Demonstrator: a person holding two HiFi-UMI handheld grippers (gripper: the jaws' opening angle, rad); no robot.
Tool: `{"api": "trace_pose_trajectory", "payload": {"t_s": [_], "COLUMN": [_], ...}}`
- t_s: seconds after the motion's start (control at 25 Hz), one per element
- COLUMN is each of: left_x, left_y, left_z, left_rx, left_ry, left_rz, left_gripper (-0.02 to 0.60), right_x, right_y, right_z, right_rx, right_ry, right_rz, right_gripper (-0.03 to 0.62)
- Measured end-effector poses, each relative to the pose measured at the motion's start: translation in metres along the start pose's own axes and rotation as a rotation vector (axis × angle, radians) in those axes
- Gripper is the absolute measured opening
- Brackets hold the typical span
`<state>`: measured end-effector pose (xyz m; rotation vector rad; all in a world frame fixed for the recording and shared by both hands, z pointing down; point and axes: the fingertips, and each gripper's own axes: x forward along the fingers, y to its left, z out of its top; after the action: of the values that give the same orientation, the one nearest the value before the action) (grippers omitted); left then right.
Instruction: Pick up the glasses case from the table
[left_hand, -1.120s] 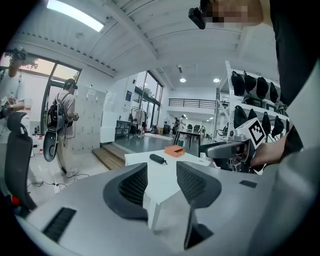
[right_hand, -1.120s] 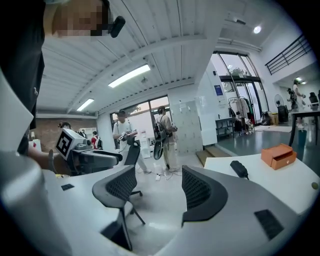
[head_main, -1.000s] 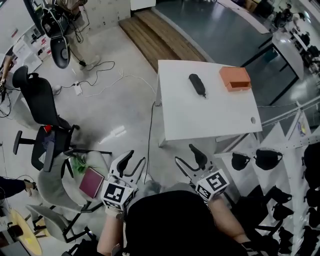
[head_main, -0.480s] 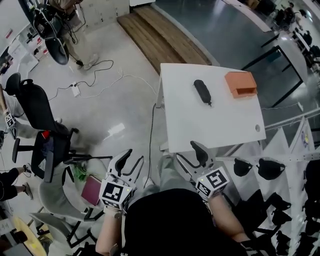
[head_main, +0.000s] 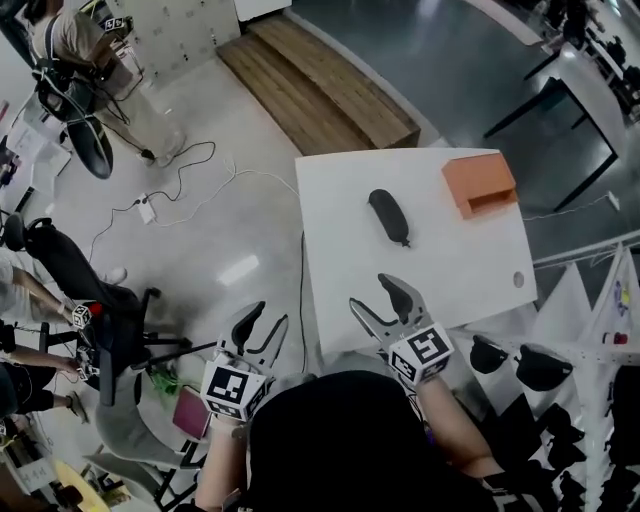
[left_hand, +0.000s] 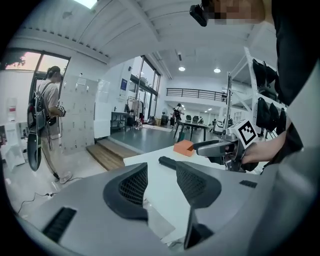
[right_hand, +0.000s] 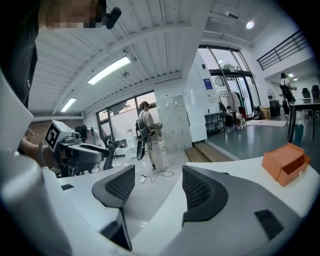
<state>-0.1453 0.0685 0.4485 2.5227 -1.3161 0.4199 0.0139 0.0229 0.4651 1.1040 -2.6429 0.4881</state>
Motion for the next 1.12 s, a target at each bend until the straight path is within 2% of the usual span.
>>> {"api": "trace_pose_trajectory", "payload": {"t_s": [0.12,0.28,0.56,0.72,1.12], "left_x": [0.034,0.068,0.100,0.114,0.132], "left_y": [-0.008,-0.013,-0.019,-0.019,0.000], "left_z": [0.009,0.020,0.021,0.020,0.006], "left_rx": [0.026,0.014,0.023,0.023,-0.046], "left_ry": [0.019,0.069,0.111,0.126,0.210], "left_rz": [-0.022,-0.013,-0.042,-0.053,0.000], "left_gripper": [0.183,0.183,0.183,0.183,0.183], "right_x": [0.003,0.004,0.015,0.031,0.076], "right_y": [-0.045,-0.098,-0.172,-0.203,-0.266], "right_z": [-0.004,-0.017,-0.045,-0.068,-0.110], "right_rx": [0.029,0.064,0.118,0.108,0.127], "right_ry": [0.009,0.033,0.103,0.167,0.292], "right_rz": [-0.029,-0.084,-0.190,-0.223,-0.270], "right_gripper": [0.302,0.308,0.328,0.341,0.370]}}
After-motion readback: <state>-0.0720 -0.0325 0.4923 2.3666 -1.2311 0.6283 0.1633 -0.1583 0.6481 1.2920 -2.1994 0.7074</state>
